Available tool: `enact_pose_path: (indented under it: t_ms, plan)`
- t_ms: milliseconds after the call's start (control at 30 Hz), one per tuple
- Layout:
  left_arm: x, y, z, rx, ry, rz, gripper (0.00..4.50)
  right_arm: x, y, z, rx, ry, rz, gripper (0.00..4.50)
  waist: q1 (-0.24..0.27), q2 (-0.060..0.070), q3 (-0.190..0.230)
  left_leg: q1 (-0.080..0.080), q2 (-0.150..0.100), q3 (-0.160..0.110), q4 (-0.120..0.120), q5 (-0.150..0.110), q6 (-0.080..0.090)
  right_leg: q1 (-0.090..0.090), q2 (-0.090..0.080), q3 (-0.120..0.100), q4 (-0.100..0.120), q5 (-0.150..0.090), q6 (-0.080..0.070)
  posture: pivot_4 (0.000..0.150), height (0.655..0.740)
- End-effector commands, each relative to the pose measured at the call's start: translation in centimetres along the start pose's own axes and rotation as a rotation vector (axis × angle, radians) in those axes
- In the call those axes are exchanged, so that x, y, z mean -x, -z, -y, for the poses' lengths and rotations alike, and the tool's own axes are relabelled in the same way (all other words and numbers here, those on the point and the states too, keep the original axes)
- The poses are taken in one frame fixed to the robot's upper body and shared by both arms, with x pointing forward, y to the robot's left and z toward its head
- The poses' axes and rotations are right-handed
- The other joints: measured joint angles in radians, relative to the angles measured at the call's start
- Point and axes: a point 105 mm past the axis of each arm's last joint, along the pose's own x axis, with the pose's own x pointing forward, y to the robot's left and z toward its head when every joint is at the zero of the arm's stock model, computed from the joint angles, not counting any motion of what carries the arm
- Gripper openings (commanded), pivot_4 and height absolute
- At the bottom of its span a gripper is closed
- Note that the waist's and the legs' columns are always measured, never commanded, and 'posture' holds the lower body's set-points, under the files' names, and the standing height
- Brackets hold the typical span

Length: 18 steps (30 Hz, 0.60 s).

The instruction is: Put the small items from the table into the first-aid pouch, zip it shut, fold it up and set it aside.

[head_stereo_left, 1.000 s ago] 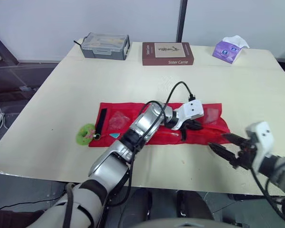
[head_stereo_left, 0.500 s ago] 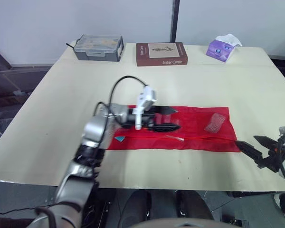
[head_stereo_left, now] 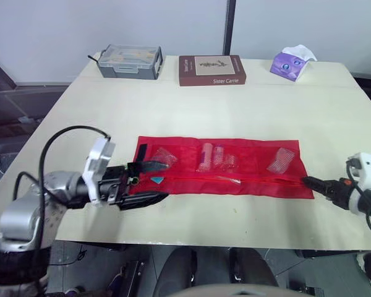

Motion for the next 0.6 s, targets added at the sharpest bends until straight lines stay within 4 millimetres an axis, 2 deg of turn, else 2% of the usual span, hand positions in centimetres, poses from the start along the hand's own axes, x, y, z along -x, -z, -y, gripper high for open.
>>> enact_pose_path:
  t_ms: [33,133,233,367,500,533,600]
  plan:
    - [0.5,-1.1,1.3,-0.046,0.008,0.025,4.43,-0.8,-1.0,-0.7,-0.007,-0.067,0.009,4.5,-0.001,0.0,0.0,0.0,0.0,0.0,0.0,0.0,0.0,0.0,0.0,0.0,0.0,0.0,0.0,0.15,0.74]
    - [1.0,-1.1,1.6,-0.045,-0.019,0.033,4.43,-0.9,-1.5,-1.6,0.017,-0.121,0.019,4.5,-0.001,0.0,0.0,0.0,0.0,0.0,0.0,0.0,0.0,0.0,0.0,0.0,0.0,0.0,0.0,0.15,0.74]
    - [1.0,-1.8,2.0,-0.042,0.006,0.039,4.43,-1.0,-1.1,-1.6,0.027,-0.148,-0.009,4.5,0.0,0.0,0.0,0.0,0.0,0.0,0.0,0.0,0.0,0.0,0.0,0.0,0.0,0.0,0.0,0.15,0.74]
    - [0.1,-3.3,2.6,-0.061,0.073,0.039,4.43,-1.6,-0.7,-1.4,0.019,-0.17,-0.045,4.5,0.001,-0.001,0.0,0.0,0.0,0.0,0.0,0.0,0.0,0.0,0.0,0.0,0.0,0.0,0.0,0.15,0.74]
    - [-1.1,-4.4,3.5,-0.072,0.143,0.046,4.43,-2.3,-1.1,-2.0,-0.012,-0.226,-0.039,4.5,-0.007,-0.002,-0.001,0.001,0.0,0.001,0.0,0.0,0.0,0.0,0.0,0.001,0.0,0.0,0.001,0.15,0.74]
    - [-1.4,-4.5,3.7,-0.075,0.149,0.052,4.5,-2.3,-1.3,-2.1,-0.013,-0.235,-0.033,3.96,-0.007,-0.002,-0.001,0.001,0.0,0.001,0.0,0.0,0.0,0.0,0.001,0.001,0.0,0.0,0.001,0.15,0.74]
    - [-1.9,-4.8,3.8,-0.078,0.152,0.063,4.5,-2.2,-1.6,-2.5,-0.004,-0.254,-0.028,3.26,-0.006,-0.001,0.0,0.001,0.0,0.001,-0.001,0.0,0.0,0.0,0.001,0.001,0.0,0.0,0.0,0.15,0.74]
